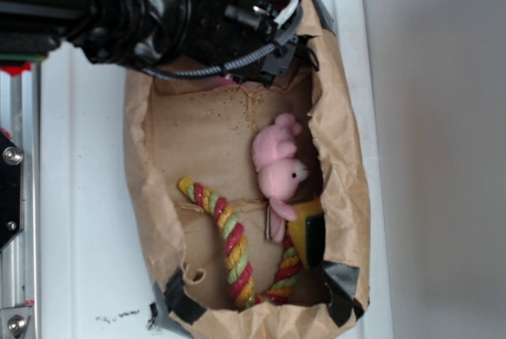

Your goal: Grab the rock.

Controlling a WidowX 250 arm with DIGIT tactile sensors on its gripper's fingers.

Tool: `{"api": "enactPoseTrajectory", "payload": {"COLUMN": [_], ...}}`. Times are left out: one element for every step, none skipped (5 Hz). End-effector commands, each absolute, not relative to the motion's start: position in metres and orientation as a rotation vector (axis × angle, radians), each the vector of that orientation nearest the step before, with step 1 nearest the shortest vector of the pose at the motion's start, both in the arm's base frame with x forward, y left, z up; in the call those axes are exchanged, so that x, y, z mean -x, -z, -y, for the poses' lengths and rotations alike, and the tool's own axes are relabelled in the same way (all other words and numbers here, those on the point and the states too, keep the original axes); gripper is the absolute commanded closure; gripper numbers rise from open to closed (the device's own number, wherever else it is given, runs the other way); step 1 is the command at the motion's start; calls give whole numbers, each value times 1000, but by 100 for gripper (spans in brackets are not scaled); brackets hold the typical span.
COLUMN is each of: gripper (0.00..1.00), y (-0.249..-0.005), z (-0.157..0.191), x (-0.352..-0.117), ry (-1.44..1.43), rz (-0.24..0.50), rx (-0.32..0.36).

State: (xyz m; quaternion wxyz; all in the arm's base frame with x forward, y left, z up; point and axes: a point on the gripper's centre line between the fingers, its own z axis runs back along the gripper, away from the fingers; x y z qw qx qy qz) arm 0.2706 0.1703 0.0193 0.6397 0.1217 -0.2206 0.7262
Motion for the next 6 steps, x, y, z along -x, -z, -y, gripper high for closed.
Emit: {"api": "enactPoseTrajectory", "payload": {"gripper": [100,100,100,100,100,100], "y": [-21,-38,-59,-79,-100,-110], "z": [-171,-154,-130,-117,-102,-94], "x": [-252,-232,-221,-226,-239,-248], "ry": [-1491,-1252,-1005,-800,-692,-633], "rz": [485,491,513,464,384,361], "rx": [-189,-99,-42,-27,-67,-101]}}
